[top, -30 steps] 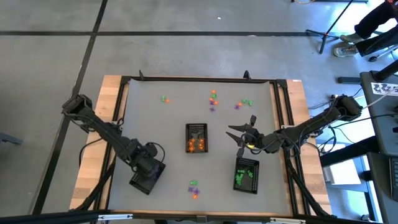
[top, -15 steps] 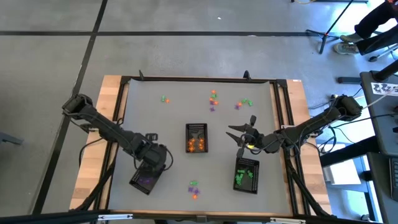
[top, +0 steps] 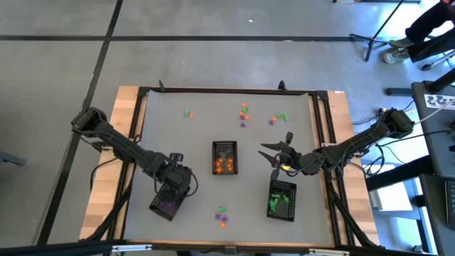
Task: Sort Halloween decoration
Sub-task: Adjust the bottom left black bin
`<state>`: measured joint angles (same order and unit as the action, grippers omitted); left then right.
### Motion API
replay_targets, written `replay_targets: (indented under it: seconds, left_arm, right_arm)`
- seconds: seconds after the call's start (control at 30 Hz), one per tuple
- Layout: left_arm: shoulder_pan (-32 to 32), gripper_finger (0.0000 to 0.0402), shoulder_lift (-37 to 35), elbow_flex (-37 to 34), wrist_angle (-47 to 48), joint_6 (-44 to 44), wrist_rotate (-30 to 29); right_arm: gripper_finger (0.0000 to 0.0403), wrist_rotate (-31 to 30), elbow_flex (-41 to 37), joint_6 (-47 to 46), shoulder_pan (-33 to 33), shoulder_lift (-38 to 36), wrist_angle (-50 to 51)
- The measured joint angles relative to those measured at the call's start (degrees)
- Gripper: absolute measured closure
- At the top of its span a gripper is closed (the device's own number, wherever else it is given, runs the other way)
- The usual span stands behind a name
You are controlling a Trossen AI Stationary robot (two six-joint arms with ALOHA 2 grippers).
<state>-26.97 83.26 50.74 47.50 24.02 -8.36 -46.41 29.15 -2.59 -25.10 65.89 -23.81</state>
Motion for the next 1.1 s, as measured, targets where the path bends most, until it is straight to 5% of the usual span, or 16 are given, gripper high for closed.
replay_targets:
  seconds: [0.33, 1.1]
  left_arm:
    - [2.8, 0.0246, 0.0, 0.0, 2.3, 12.8, 0.1]
    - [2.8, 0.0247, 0.0, 0.0, 5.9, 25.4, 2.9]
  right_arm:
    - [0.0274, 0.0, 0.0, 0.0, 0.0, 0.0, 0.0]
    - [0.0274, 0.0, 0.0, -0.1, 0.0, 0.0, 0.5]
